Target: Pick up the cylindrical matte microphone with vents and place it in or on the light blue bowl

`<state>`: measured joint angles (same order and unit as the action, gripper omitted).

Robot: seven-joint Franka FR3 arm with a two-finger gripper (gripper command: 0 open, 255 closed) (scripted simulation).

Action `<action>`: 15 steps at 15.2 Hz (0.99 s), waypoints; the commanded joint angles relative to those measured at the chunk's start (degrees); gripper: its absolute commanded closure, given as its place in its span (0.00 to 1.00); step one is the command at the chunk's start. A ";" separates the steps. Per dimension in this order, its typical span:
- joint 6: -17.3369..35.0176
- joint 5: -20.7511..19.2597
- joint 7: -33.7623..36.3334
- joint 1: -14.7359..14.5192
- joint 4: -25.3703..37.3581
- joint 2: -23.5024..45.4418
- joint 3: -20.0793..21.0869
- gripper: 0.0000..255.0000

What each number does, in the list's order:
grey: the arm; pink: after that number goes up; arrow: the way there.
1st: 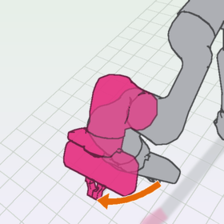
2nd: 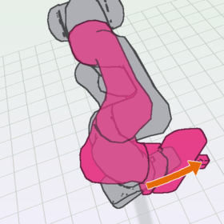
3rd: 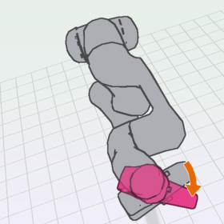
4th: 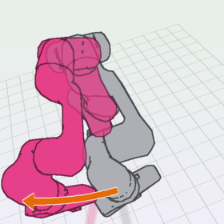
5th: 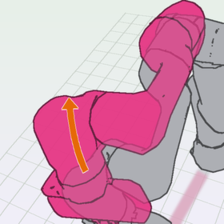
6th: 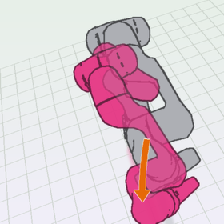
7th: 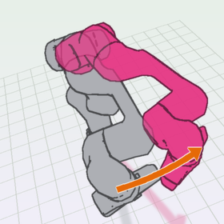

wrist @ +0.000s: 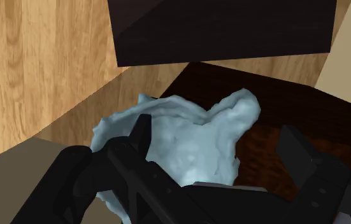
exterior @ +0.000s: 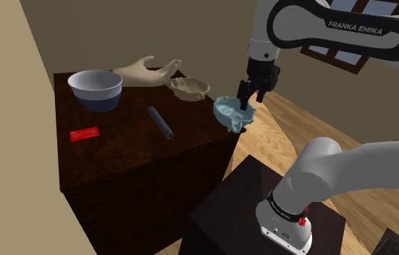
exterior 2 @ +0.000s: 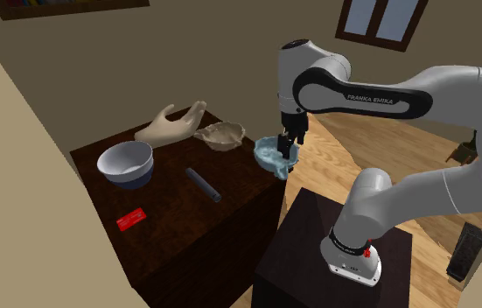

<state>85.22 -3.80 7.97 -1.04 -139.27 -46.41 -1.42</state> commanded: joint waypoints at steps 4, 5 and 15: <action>4.94 2.23 2.92 -0.78 0.09 4.27 1.81 0.00; 6.57 2.90 3.85 -1.02 0.28 5.81 2.41 0.00; 21.23 7.42 12.31 -2.89 6.32 23.37 7.87 0.00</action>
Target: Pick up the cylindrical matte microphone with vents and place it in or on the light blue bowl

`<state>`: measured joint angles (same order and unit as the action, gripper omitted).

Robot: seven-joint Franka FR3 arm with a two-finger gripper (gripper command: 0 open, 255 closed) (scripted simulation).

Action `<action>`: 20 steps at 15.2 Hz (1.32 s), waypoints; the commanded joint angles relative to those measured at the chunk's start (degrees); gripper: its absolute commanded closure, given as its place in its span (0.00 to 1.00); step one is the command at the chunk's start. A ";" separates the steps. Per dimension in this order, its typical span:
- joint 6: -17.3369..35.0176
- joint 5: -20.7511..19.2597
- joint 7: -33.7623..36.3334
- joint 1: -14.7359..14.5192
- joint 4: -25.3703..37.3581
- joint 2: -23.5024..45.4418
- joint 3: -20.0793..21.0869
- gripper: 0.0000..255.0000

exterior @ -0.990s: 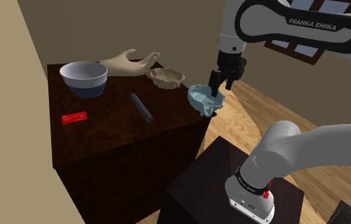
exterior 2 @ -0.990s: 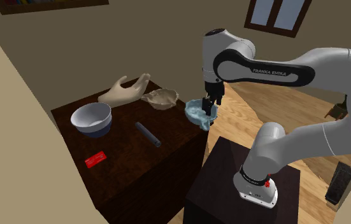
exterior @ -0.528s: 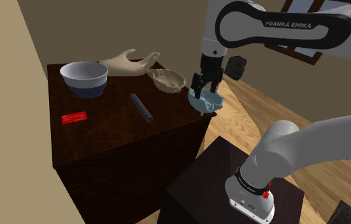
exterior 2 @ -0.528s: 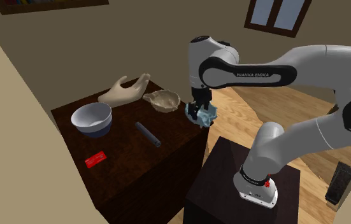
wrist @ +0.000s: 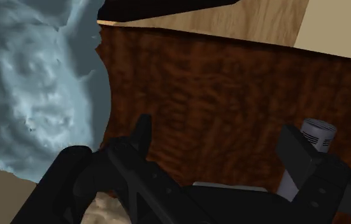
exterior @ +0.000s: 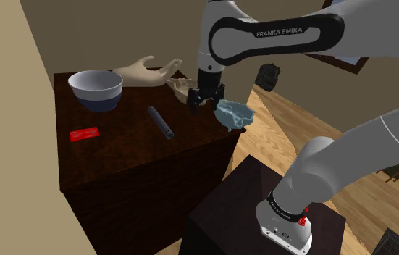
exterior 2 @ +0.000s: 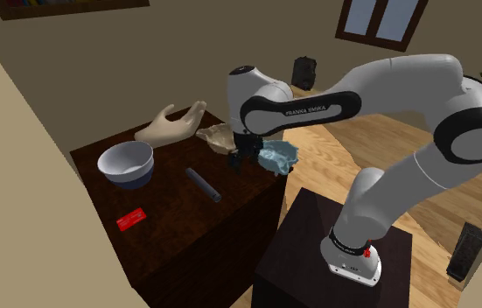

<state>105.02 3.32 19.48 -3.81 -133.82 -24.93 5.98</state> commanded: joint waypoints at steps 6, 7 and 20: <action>7.99 0.79 5.66 -0.85 8.03 13.53 3.15 0.00; 8.88 0.70 6.48 -0.99 9.47 15.51 3.52 0.00; 17.92 -0.73 10.84 -2.06 14.21 27.63 5.10 0.00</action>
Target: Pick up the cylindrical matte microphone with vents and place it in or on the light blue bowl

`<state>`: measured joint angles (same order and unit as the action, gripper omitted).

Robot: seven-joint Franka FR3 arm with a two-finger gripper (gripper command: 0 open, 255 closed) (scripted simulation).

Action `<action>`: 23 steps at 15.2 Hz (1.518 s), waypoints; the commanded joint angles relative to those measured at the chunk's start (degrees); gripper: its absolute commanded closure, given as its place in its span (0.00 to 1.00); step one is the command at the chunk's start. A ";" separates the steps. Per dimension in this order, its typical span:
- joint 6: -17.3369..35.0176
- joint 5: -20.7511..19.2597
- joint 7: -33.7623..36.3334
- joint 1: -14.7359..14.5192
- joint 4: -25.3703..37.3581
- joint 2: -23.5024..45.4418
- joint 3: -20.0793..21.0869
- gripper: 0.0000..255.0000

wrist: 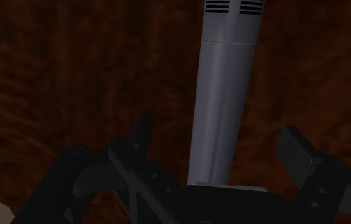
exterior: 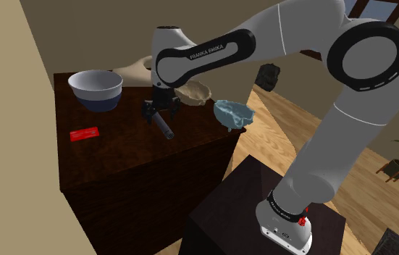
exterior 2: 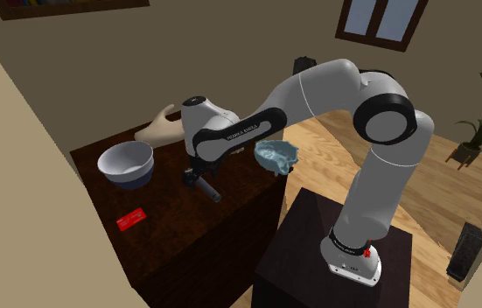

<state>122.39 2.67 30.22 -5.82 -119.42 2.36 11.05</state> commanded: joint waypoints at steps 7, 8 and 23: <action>0.54 -0.07 0.09 -0.04 -0.17 0.34 0.03 0.00; 0.54 -0.07 0.09 -0.04 -0.17 0.34 0.03 0.00; -3.15 0.16 0.04 0.02 2.07 -1.13 0.00 1.00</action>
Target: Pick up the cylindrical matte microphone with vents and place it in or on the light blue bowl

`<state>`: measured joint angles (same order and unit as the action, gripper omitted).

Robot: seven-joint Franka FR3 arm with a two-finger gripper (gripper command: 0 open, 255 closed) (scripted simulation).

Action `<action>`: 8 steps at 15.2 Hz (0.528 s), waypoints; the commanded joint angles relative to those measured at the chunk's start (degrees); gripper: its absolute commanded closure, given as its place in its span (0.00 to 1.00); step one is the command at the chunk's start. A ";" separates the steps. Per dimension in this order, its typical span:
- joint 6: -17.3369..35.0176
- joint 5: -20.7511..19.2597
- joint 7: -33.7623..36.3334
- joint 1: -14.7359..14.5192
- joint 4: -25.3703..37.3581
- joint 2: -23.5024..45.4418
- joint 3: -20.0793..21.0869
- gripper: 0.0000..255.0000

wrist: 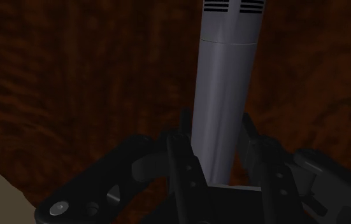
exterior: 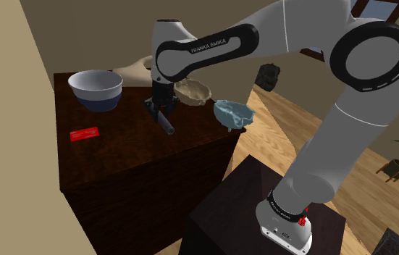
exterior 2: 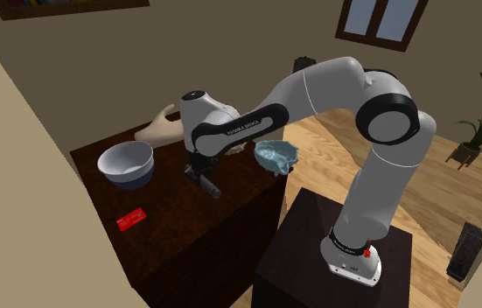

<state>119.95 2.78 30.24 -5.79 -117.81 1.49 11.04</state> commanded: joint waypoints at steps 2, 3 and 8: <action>-2.20 0.11 0.02 0.01 1.44 -0.77 -0.01 1.00; -2.95 0.14 0.02 0.03 1.95 -1.00 -0.01 1.00; -6.68 0.27 0.05 0.08 4.69 -2.01 -0.06 1.00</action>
<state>113.93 2.98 30.36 -5.76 -113.37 -0.13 11.01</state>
